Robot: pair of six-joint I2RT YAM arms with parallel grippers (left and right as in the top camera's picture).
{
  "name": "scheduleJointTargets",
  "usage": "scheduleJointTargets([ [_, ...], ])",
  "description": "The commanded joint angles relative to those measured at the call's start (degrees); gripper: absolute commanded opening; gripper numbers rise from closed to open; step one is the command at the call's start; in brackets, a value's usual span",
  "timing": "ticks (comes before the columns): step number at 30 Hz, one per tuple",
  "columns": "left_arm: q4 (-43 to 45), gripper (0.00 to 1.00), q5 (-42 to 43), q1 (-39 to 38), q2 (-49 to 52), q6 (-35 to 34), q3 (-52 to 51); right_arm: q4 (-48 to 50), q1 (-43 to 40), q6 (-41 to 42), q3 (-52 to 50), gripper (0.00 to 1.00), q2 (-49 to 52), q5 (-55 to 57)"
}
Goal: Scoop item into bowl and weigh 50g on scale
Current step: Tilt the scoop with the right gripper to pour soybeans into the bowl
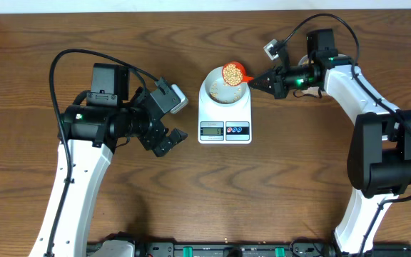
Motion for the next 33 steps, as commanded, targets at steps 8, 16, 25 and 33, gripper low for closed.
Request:
scheduleJointTargets([
  [8,-0.17,0.98,0.52,0.20,-0.72,0.76,0.61,0.00,1.44,-5.31,0.04,0.01,0.39,3.58],
  [16,-0.17,0.98,0.52,0.20,-0.72,0.76,0.61,0.04,1.73,-7.28,0.04,0.01,0.39,3.58],
  [25,-0.17,0.98,0.52,0.20,-0.72,0.76,0.61,0.83,1.75,-8.31,0.04,0.01,0.39,3.56],
  [33,-0.17,0.98,0.52,0.20,-0.72,0.76,0.61,0.85,1.75,-9.38,0.04,0.01,0.39,3.58],
])
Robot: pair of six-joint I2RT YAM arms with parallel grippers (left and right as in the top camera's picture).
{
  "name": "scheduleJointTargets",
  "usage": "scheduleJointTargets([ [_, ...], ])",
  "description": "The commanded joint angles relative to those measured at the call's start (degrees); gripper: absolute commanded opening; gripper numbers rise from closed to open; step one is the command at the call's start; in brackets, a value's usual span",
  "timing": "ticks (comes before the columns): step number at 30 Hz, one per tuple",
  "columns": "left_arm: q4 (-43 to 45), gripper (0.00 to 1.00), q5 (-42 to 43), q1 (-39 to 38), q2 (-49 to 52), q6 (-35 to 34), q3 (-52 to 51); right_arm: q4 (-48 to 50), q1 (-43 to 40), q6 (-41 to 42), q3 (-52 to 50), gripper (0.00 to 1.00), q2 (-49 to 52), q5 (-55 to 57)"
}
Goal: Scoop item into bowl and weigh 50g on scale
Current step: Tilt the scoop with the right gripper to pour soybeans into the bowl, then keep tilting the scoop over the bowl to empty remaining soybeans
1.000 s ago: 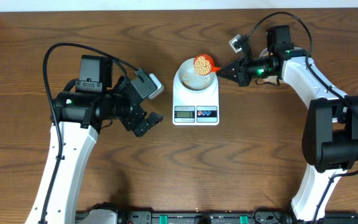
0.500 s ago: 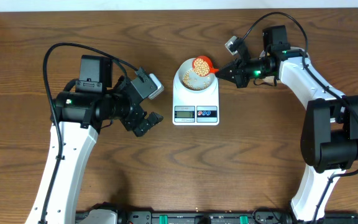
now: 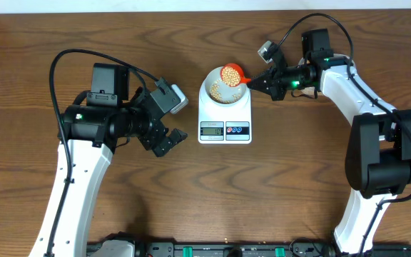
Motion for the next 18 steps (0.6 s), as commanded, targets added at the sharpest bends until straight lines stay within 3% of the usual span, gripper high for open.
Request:
scheduleJointTargets([
  [1,-0.17,0.98,0.55,0.20,-0.72,0.76,0.61,0.17,0.44,-1.46,0.04,0.01,0.39,-0.76],
  [18,-0.17,0.98,0.55,0.20,-0.72,0.76,0.61,0.98,0.44,-6.38,0.04,0.01,0.39,-0.76],
])
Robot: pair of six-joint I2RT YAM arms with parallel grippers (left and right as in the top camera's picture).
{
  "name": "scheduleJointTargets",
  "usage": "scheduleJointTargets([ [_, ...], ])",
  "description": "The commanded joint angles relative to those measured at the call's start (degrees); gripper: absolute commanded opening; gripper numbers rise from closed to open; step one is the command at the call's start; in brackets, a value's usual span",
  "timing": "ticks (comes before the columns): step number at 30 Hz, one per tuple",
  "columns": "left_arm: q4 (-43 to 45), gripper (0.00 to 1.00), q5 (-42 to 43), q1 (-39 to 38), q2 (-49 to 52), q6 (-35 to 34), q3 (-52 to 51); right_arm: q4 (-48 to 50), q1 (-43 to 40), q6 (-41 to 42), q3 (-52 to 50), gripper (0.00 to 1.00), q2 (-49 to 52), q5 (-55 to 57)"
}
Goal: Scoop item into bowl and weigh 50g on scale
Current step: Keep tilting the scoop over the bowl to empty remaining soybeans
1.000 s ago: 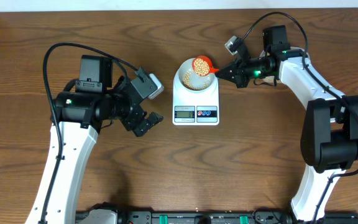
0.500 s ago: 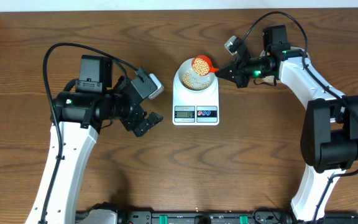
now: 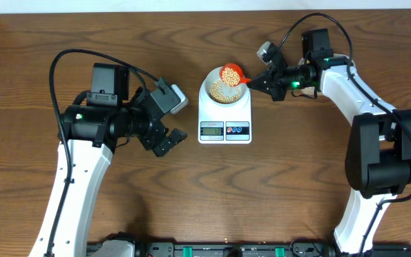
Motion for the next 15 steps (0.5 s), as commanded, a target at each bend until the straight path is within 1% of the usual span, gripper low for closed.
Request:
scheduleJointTargets([
  [1,-0.17,0.98,0.52,0.20,-0.72,0.76,0.61,0.46,0.44,-1.60,0.04,0.01,0.39,-0.76],
  [8,-0.17,0.98,0.52,0.20,-0.72,0.76,0.61,0.44,0.44,-1.62,0.04,0.01,0.39,-0.76],
  [15,-0.17,0.98,0.52,0.20,-0.72,0.76,0.61,0.46,0.44,-3.80,0.04,0.01,0.39,-0.79],
])
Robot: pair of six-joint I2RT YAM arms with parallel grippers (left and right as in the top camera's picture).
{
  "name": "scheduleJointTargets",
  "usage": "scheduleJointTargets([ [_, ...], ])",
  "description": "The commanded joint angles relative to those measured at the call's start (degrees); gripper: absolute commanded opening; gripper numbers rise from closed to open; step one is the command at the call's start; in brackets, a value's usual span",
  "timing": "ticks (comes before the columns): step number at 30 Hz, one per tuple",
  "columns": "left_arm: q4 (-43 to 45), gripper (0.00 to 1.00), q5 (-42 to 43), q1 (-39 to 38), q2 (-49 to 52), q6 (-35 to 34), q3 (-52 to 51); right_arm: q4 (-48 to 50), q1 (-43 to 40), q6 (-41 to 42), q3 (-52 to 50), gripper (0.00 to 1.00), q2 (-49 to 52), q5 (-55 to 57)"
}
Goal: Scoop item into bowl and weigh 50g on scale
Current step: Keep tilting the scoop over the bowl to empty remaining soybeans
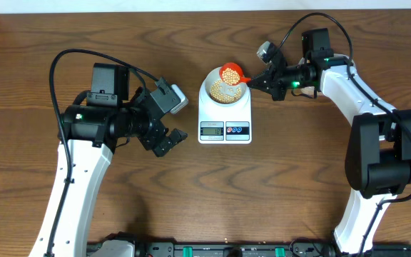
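A white scale stands at the table's middle back, with a white bowl of pale beans on its platform. An orange scoop still holding a few beans is tilted over the bowl's right rim. My right gripper is shut on the scoop's handle, just right of the bowl. My left gripper hangs open to the left of the scale, holding nothing. The scale's display is too small to read.
The brown wooden table carries the scale. A black rail runs along the front edge. The right arm's base stands at the right side, the left arm at the left.
The scoop has shifted very slightly and looks a touch emptier over the bowl. The left arm has not moved.
First the right gripper held the full scoop level at the bowl's right rim. By the following moment it had tipped toward the bowl, and more beans lay inside. Since then it has stayed tilted there, while the left arm kept still throughout.
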Motion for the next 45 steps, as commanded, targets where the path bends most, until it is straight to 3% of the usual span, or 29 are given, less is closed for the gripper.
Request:
scheduleJointTargets([
  [1,-0.17,0.98,0.55,0.20,-0.72,0.76,0.61,0.17,0.44,-2.27,0.04,0.01,0.39,-0.76],
  [45,-0.17,0.98,0.55,0.20,-0.72,0.76,0.61,0.13,0.44,-2.62,0.11,0.01,-3.76,3.82],
])
